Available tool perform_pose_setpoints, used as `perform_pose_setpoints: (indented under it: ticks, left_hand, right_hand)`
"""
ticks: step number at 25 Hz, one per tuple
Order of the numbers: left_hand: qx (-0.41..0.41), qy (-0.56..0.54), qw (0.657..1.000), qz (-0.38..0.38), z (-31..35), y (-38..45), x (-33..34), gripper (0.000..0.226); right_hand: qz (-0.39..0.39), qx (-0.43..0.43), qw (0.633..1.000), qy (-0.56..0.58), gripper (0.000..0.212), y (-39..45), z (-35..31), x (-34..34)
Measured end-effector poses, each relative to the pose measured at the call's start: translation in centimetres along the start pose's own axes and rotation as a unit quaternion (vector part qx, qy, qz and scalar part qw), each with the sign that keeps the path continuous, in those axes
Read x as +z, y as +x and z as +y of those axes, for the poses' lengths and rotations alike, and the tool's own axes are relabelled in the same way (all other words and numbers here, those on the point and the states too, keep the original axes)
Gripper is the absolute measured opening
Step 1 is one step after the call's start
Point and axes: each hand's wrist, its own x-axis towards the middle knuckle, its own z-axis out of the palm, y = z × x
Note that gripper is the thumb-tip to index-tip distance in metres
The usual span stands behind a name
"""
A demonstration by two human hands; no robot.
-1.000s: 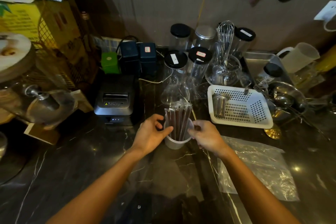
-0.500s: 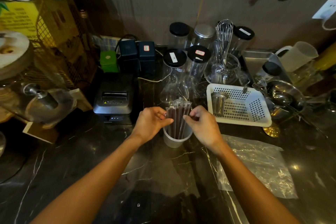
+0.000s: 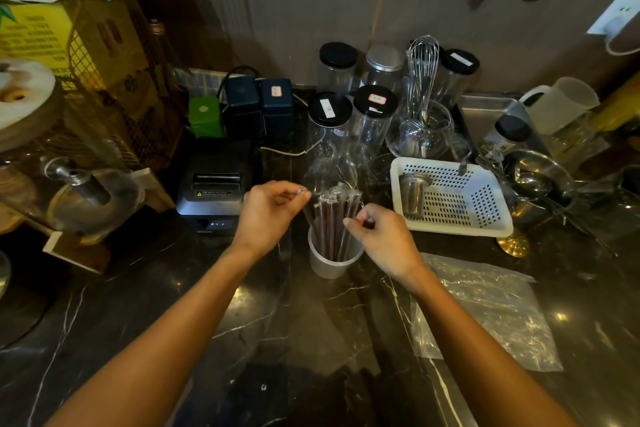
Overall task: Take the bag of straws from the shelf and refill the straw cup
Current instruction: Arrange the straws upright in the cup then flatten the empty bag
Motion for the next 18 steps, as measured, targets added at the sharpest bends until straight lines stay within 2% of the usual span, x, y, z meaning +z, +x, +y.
perform_pose_setpoints:
  ticks: [4, 8, 10, 11, 13, 15, 17, 18]
  left_hand:
    - [0.023, -0.041, 0.997, 0.053, 2.2, 0.9, -2.1, 0.008]
    - [0.081, -0.083, 0.984, 0.135, 5.0, 1.2, -3.5, 0.010]
    - [0.065, -0.150, 0.965, 0.203, 5.5, 1.7, -4.0, 0.016]
    - [0.030, -0.200, 0.956, 0.212, 5.5, 1.9, -4.1, 0.018]
    - [-0.072, -0.298, 0.938, 0.160, 5.5, 2.0, -3.6, 0.016]
    - [-0.158, -0.342, 0.921, 0.099, 5.1, 1.6, -2.3, 0.010]
    - [-0.200, -0.360, 0.909, 0.067, 4.4, 0.9, -0.5, 0.007]
    - [-0.214, -0.367, 0.903, 0.060, 4.0, 0.5, 0.3, 0.006]
  right_hand:
    - [0.001, -0.014, 0.999, 0.045, 0.026, 0.0, -0.3, -0.4]
    - [-0.015, -0.092, 0.993, 0.079, 0.007, -0.2, -1.3, -0.8]
    - [-0.026, -0.119, 0.991, 0.061, 0.003, -0.2, -1.8, -0.7]
    - [-0.026, -0.119, 0.991, 0.058, 0.004, -0.2, -2.0, -0.7]
    - [-0.032, -0.114, 0.989, 0.085, 0.013, -0.3, -2.4, -1.0]
    - [-0.060, -0.104, 0.977, 0.176, 0.024, -0.8, -2.9, -1.4]
    - [-0.069, -0.096, 0.962, 0.245, 0.039, -1.1, -3.3, -1.7]
    - [-0.064, -0.097, 0.957, 0.266, 0.041, -1.2, -3.2, -1.8]
